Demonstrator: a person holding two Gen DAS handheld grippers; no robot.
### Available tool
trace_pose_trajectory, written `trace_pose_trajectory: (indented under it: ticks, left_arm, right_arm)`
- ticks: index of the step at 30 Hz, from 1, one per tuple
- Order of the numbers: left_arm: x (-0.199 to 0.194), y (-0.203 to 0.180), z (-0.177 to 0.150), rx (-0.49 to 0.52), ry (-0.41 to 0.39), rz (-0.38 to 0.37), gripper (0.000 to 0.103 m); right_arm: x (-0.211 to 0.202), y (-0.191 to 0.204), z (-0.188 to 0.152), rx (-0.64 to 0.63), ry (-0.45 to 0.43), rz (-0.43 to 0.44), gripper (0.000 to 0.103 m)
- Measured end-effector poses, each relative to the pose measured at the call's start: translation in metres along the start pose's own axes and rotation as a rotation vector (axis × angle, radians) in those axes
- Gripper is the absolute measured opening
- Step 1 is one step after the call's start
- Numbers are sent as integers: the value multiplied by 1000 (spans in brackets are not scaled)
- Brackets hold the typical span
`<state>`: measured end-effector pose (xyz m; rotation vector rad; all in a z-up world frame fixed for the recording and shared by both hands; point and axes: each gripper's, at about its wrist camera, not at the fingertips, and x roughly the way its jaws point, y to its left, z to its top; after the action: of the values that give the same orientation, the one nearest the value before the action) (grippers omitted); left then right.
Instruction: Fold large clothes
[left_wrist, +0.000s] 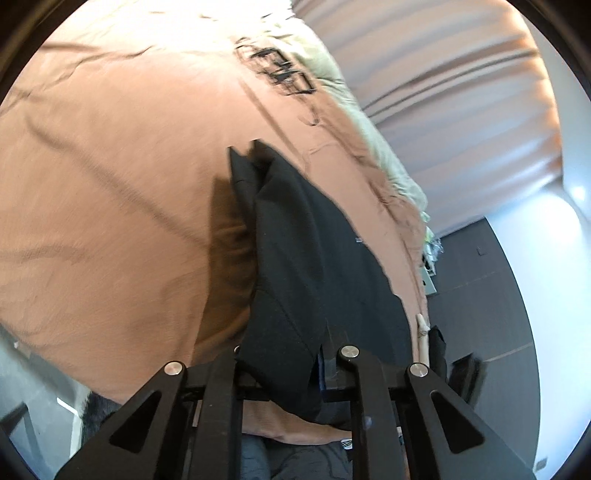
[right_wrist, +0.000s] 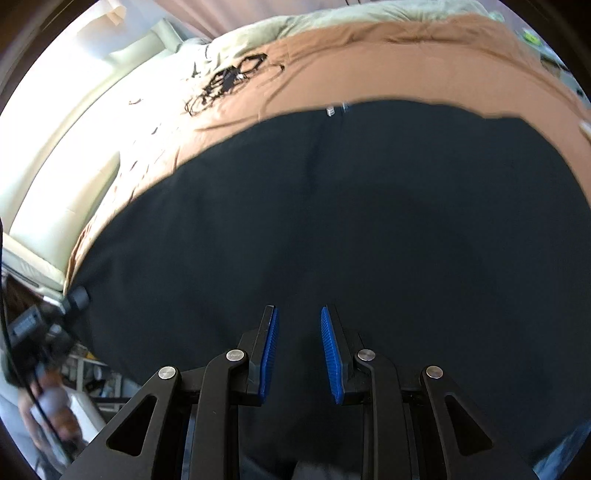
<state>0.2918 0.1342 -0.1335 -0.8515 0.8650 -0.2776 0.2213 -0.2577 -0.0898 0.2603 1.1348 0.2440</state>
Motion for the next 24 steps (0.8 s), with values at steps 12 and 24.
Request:
trace_pose_trajectory:
  ticks: [12, 24]
  left_arm:
    - [5, -100, -1, 169, -4, -36, 15]
    - [53, -221, -31, 378, 93, -51, 15]
  right_arm:
    - [16, -29, -58, 44, -28, 68, 21]
    - [-12, -70, -70, 100, -35, 251, 19]
